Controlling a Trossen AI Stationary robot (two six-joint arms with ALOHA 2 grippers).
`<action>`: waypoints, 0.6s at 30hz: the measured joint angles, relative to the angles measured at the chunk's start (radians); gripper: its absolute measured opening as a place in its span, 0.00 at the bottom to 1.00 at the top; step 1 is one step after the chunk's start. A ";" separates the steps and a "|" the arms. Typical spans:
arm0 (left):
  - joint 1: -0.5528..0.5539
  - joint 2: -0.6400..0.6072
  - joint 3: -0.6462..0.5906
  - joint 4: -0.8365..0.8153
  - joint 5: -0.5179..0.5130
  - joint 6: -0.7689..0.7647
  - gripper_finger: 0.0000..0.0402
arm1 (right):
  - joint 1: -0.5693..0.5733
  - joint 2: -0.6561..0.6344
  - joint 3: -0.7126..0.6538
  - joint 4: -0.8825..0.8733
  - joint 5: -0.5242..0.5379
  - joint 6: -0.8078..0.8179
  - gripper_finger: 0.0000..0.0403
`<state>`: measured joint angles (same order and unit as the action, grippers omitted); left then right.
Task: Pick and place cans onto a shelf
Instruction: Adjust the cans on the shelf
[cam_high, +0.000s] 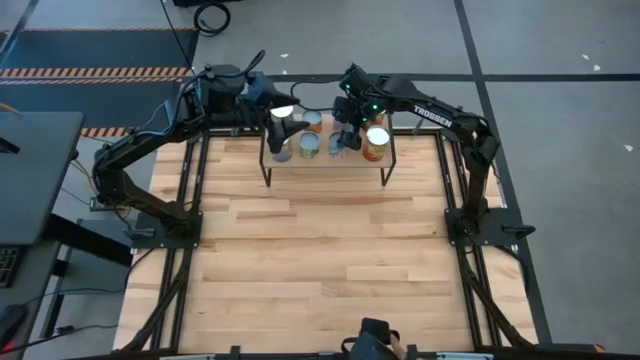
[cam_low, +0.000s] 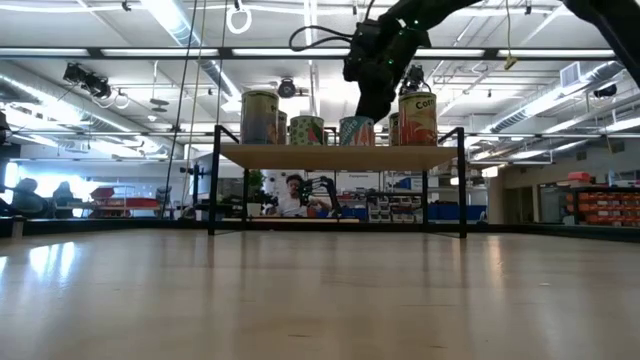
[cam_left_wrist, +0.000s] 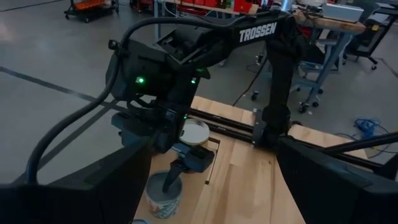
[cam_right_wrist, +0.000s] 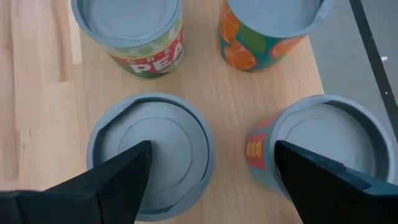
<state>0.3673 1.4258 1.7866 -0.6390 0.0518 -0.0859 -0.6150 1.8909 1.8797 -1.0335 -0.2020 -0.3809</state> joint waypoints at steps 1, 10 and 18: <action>0.000 0.000 0.000 0.001 -0.006 -0.001 0.87 | 0.000 0.000 0.000 0.000 0.000 -0.004 0.86; 0.001 0.000 0.000 0.000 -0.013 -0.013 0.87 | 0.017 0.000 -0.001 0.011 -0.021 -0.210 0.86; -0.005 0.000 0.000 0.000 -0.014 -0.050 0.87 | 0.009 0.002 -0.002 -0.003 -0.080 -0.273 0.86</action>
<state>0.3628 1.4258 1.7866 -0.6388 0.0382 -0.1356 -0.6065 1.8927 1.8778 -1.0363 -0.2821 -0.6537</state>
